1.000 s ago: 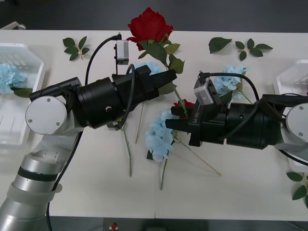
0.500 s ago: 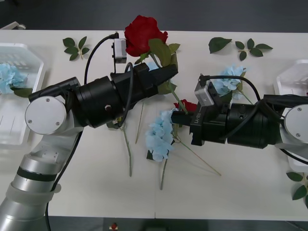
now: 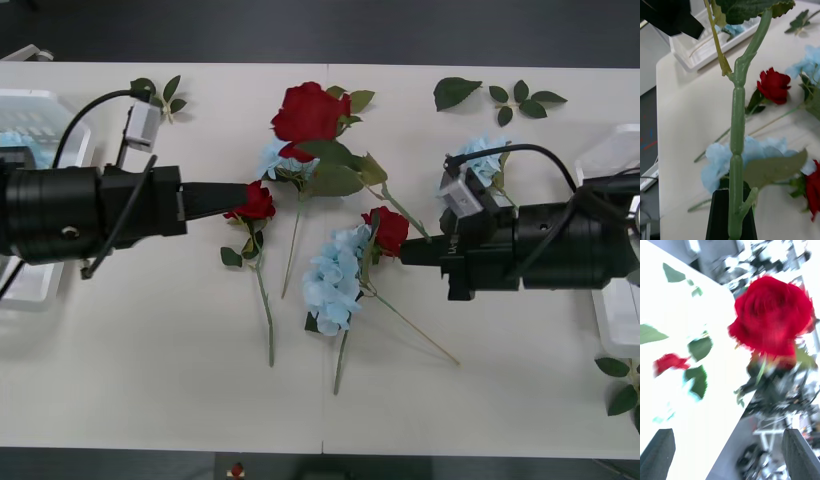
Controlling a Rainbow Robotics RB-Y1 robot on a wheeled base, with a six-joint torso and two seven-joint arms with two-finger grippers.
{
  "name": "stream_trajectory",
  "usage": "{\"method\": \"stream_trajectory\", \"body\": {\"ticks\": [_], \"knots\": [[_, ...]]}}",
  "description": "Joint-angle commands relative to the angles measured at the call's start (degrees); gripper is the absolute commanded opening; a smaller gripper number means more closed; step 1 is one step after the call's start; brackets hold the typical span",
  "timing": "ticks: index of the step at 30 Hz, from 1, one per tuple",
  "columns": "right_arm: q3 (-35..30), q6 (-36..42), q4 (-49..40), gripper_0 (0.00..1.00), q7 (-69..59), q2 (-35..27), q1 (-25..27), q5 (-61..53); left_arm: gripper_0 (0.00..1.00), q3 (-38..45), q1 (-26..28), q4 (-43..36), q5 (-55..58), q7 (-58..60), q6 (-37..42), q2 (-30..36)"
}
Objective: Put the red flowers into the right box and the blue flowers into the left box
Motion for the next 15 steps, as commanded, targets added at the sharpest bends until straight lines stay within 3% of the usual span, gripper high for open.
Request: {"method": "stream_trajectory", "body": {"ticks": [1,8,15], "knots": [[-0.31,7.27,5.58,0.0,-2.01,-4.35,-5.28,-2.78,0.85,3.53,0.05,3.49,0.89,1.78,5.43,4.96],[-0.31,23.35,18.67,0.0,-5.18,-9.62,-10.38,-3.04,0.9,6.35,-2.94,13.6,-9.13,1.78,12.99,8.22],[-0.4,35.04,29.31,0.0,-15.11,-16.74,-10.64,-1.02,0.91,4.06,-7.25,19.05,-25.91,2.75,12.73,6.55]]}}
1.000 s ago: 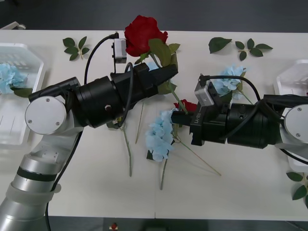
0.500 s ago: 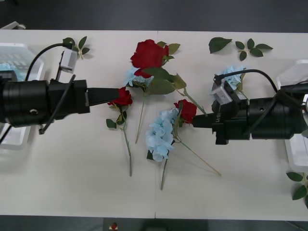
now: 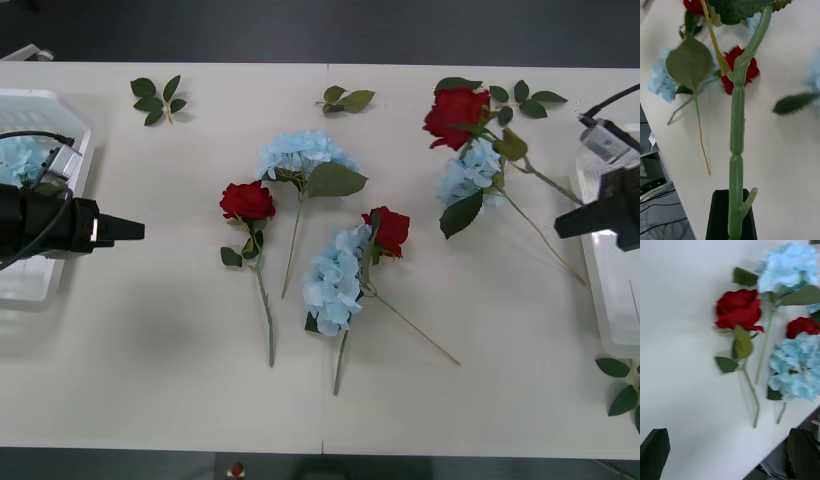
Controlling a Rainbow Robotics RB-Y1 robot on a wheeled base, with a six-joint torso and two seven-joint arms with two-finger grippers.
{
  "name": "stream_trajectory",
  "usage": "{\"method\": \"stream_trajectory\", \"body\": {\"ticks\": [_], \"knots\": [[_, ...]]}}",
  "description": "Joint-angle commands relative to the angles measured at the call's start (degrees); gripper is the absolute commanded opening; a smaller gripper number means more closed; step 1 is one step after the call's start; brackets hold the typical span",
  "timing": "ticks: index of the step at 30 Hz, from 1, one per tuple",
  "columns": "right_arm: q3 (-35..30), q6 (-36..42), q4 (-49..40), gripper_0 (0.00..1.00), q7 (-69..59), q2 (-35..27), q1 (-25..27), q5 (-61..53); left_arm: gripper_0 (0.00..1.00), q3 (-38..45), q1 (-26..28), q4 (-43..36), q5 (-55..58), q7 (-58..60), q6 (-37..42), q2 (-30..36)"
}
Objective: Put the red flowers into the right box and the blue flowers into the left box
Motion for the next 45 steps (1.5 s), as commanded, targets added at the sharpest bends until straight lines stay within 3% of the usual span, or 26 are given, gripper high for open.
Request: {"method": "stream_trajectory", "body": {"ticks": [1,5,9,15,25,34,35,39,41,45], "knots": [[-0.4,5.46,6.41,0.0,-6.7,-6.3,-0.65,2.44,0.9,-2.62,-4.93,1.16,-9.86,2.55,-0.63,-1.44],[-0.4,10.82,16.96,0.0,-8.37,-7.09,-0.74,2.7,0.9,-4.82,-8.35,1.16,-19.09,7.56,-0.72,-4.61],[-0.4,14.68,33.31,0.0,-7.41,-4.19,-2.58,4.81,0.9,-6.84,-12.22,1.16,-30.43,14.41,-0.72,-10.06],[-0.4,12.75,48.87,0.0,-2.22,0.73,-5.13,13.86,1.0,-9.3,-15.3,1.16,-44.05,21.45,-0.72,-17.62],[-0.4,5.72,56.25,0.0,0.5,8.02,-5.31,17.29,1.0,-14.67,-15.74,1.16,-58.55,24.08,-2.3,-26.14],[-0.4,-4.74,57.04,0.0,-0.02,12.51,-5.04,28.89,1.0,-20.64,-15.74,1.25,-67.25,25.05,-2.3,-30.8],[-0.4,-5.62,57.13,0.05,-0.02,12.86,-5.13,30.21,1.0,-21.08,-15.65,1.33,-67.6,25.23,-2.39,-30.97],[-0.4,-6.58,57.13,0.61,0.59,13.3,-5.04,31.79,1.0,-22.14,-15.65,2.39,-68.75,25.49,-2.3,-31.59],[-0.4,-6.58,56.95,0.83,1.21,13.3,-5.04,31.62,1.0,-22.4,-15.65,3.44,-69.27,25.49,-2.83,-31.94],[-0.4,-6.58,56.42,1.0,6.74,13.3,-5.13,29.59,1.0,-22.75,-15.65,5.99,-69.89,25.49,-5.03,-32.38]]}}
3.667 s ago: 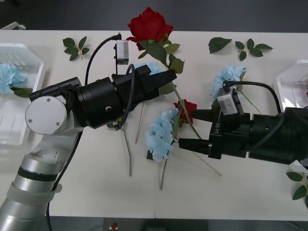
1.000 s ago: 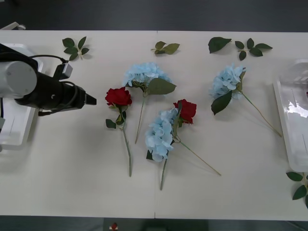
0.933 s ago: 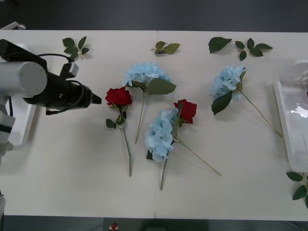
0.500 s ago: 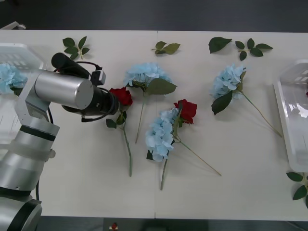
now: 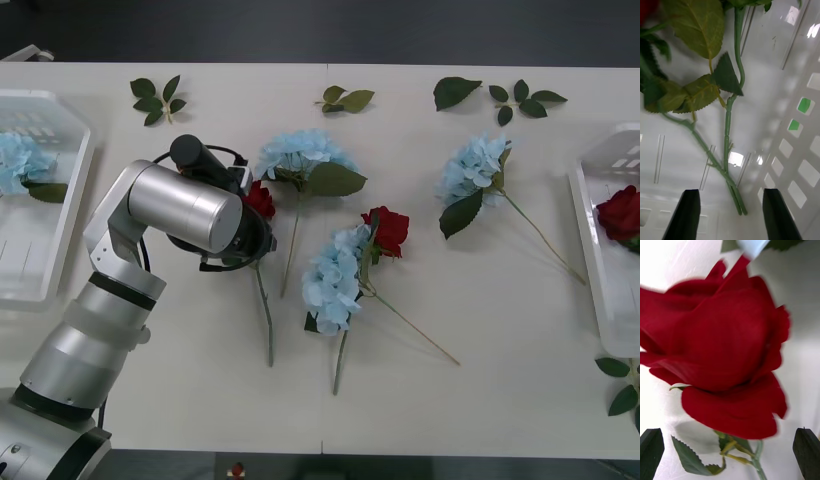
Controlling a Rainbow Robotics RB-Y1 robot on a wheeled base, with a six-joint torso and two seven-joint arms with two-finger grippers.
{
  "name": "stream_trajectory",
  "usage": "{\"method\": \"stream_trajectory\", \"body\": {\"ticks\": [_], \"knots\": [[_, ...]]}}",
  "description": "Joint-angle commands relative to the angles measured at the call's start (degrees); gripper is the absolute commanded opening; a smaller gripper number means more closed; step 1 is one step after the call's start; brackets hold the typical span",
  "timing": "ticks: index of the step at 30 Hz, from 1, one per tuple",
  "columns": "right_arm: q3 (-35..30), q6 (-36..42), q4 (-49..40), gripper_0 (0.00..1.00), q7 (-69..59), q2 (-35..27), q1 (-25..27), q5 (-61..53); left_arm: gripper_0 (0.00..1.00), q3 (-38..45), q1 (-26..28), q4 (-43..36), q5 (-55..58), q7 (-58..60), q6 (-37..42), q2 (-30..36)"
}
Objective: Put the red flowers into the right box and the blue flowers into the left box
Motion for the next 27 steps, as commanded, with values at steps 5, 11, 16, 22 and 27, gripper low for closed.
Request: {"method": "stream_trajectory", "body": {"ticks": [5,11,16,22,27], "knots": [[-0.37,3.84,-0.73,1.0,14.61,-0.69,-2.41,-6.08,1.0,-0.2,-0.84,5.02,-0.53,1.56,-7.26,-1.21],[-0.37,12.01,-8.81,1.0,14.61,-2.45,-6.1,-5.91,0.65,-0.2,-0.84,6.08,-0.8,1.56,-9.54,-1.13],[-0.37,16.23,-19.45,1.0,14.61,-3.32,-10.14,-2.48,0.0,-0.2,-0.84,6.08,-0.8,1.82,-9.9,-1.13],[-0.37,18.34,-30.87,1.0,11.13,-1.83,-13.92,2.36,0.0,-0.2,-0.84,6.08,-0.18,2.26,-10.25,-0.69],[-0.37,17.9,-34.04,1.0,3.48,1.6,-14.62,3.41,0.0,-0.2,-0.84,4.58,1.31,2.53,-10.25,0.81]]}}
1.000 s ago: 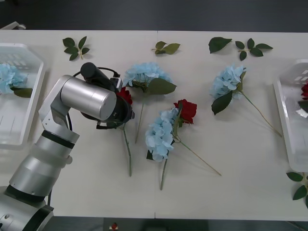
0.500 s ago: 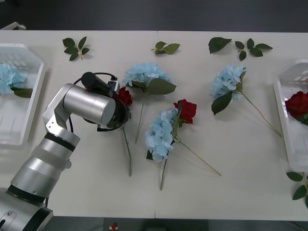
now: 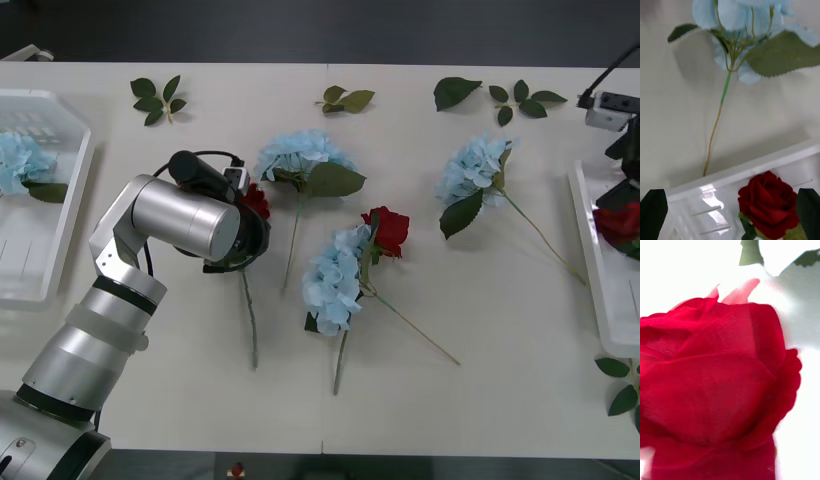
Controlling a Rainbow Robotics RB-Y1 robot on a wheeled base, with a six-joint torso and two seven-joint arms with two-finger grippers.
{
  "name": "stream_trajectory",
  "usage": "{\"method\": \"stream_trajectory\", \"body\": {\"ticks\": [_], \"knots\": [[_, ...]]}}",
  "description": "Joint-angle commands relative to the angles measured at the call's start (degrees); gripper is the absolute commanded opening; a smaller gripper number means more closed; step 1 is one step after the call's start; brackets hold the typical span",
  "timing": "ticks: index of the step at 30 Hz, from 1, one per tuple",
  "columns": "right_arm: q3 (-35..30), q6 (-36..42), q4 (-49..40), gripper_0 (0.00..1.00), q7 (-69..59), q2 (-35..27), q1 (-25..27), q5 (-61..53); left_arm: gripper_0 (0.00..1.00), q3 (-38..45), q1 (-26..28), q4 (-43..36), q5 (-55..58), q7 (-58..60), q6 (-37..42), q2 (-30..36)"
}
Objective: Put the red flowers into the right box and the blue flowers into the left box
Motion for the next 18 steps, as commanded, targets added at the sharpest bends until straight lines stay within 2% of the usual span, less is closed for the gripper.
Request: {"method": "stream_trajectory", "body": {"ticks": [1,5,7,11,18], "knots": [[-0.37,-0.56,-0.75,1.0,-8.25,3.35,-1.48,1.71,0.0,-0.2,-0.72,-2.2,2.27,2.49,0.08,1.51],[-0.54,-1.0,-0.67,1.0,-10.89,5.99,-1.48,5.49,0.0,-0.11,-0.54,-5.63,5.44,2.67,1.58,4.06],[-0.46,-2.14,-0.05,1.0,-15.19,8.98,-1.48,9.71,0.0,1.56,0.86,-13.1,10.18,2.67,5.53,8.19],[-0.46,-3.72,3.11,1.0,-20.11,12.93,-1.39,11.29,0.0,4.98,3.68,-23.56,18.0,2.49,10.1,13.55],[-0.46,-7.76,8.91,1.0,-25.12,18.03,-1.31,14.89,0.0,15.27,8.34,-35.51,34.79,1.44,13.44,17.77]]}}
